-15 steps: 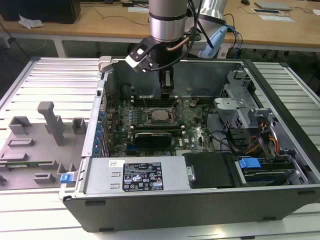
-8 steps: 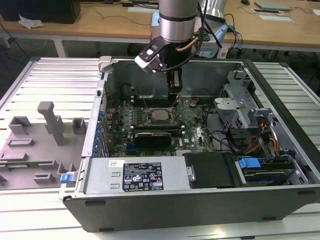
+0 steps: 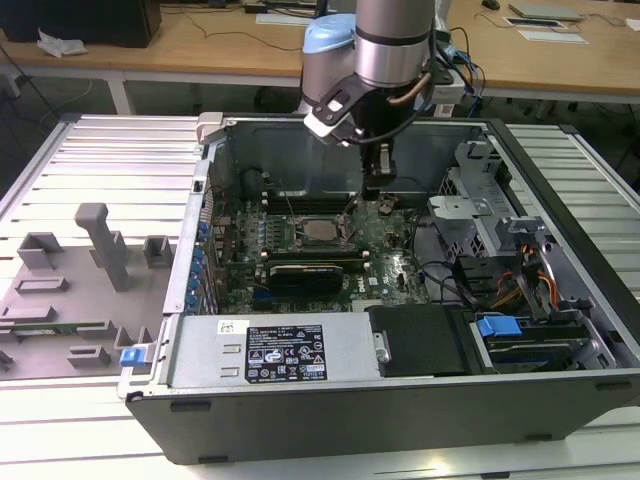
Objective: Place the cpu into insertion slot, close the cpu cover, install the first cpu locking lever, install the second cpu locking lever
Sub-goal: 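Close the cpu cover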
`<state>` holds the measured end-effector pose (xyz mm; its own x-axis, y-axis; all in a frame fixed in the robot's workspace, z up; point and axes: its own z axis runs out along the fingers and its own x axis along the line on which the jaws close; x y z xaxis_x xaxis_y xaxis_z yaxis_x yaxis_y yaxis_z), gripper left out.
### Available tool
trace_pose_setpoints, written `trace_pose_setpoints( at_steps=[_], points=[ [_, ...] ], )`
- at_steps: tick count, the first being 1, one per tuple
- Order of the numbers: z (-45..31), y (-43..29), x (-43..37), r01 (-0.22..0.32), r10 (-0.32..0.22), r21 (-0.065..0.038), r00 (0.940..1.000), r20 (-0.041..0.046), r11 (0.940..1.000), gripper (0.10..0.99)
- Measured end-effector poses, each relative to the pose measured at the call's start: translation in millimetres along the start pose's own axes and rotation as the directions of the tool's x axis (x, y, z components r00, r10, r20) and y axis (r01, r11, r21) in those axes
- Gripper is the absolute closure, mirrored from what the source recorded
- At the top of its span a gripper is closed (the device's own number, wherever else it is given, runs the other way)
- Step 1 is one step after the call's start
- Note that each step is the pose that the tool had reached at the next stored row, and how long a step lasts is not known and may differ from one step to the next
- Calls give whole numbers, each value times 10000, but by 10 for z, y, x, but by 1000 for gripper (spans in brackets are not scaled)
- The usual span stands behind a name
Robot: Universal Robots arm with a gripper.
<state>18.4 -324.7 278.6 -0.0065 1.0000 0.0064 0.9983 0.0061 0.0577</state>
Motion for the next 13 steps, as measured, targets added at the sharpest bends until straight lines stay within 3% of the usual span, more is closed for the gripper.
trace_pose_setpoints(
  at_steps=[2, 5, 8, 9, 11, 13],
  points=[
    [6, 76, -1, 1, -1, 3, 10000, -1, 10000, 980],
    [38, 118, -1, -2, 2, 5, 10000, -1, 10000, 980],
    [122, 147, -2, -4, 4, 9, 10000, -21, 10000, 980],
    [129, 147, -2, -6, 6, 9, 10000, -43, 10000, 980],
    [158, 146, -2, -14, 14, 7, 9998, -202, 10000, 980],
    [190, 144, 6, -18, 19, 7, 9996, -278, 10000, 980]
  ],
)
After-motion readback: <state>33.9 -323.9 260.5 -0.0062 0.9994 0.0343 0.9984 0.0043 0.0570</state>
